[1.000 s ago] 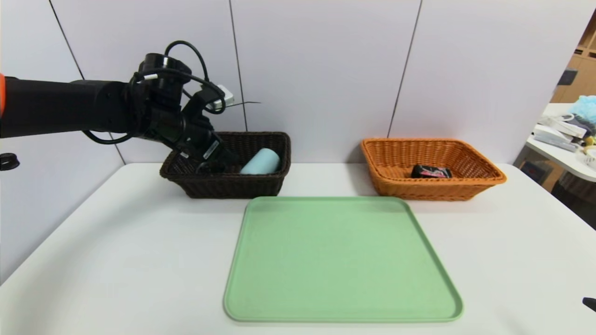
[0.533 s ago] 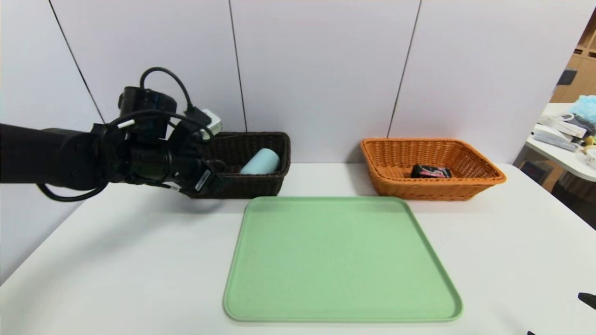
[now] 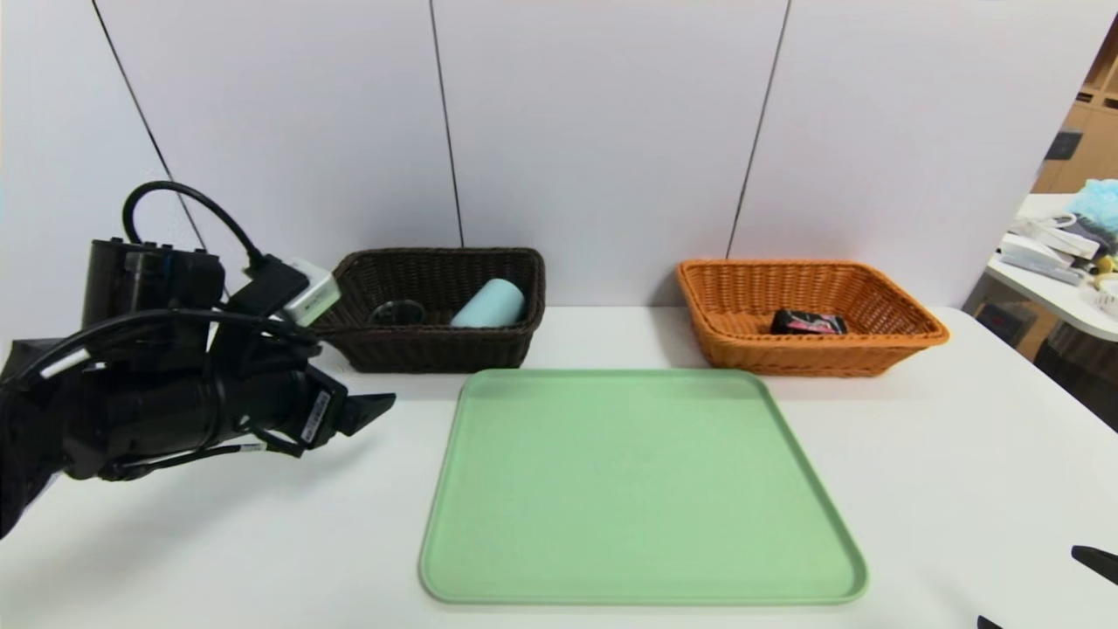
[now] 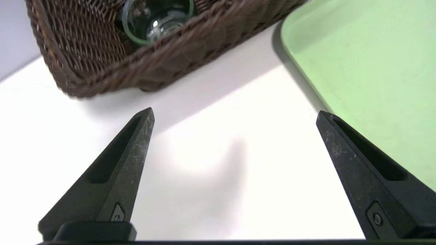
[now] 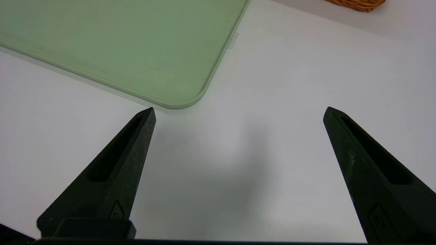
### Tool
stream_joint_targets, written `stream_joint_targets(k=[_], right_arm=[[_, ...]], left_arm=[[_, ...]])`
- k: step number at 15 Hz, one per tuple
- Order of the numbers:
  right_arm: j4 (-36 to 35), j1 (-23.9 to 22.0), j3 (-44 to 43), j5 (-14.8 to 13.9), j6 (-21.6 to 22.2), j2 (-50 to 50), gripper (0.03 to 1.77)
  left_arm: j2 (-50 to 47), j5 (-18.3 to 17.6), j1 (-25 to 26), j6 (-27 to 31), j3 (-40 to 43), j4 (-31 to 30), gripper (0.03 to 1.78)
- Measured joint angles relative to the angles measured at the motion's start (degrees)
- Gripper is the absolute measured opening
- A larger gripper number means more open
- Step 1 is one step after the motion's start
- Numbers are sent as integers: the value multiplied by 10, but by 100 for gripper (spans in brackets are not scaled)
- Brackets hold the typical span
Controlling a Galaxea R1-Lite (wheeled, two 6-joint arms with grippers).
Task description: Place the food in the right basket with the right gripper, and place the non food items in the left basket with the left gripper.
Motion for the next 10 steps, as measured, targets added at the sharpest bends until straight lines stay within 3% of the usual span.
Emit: stream_joint_targets(k=[10], right_arm=[[-4, 0, -8, -8, 15, 28, 170]], left_arm=[[-113, 64, -5, -94, 123, -5, 169]])
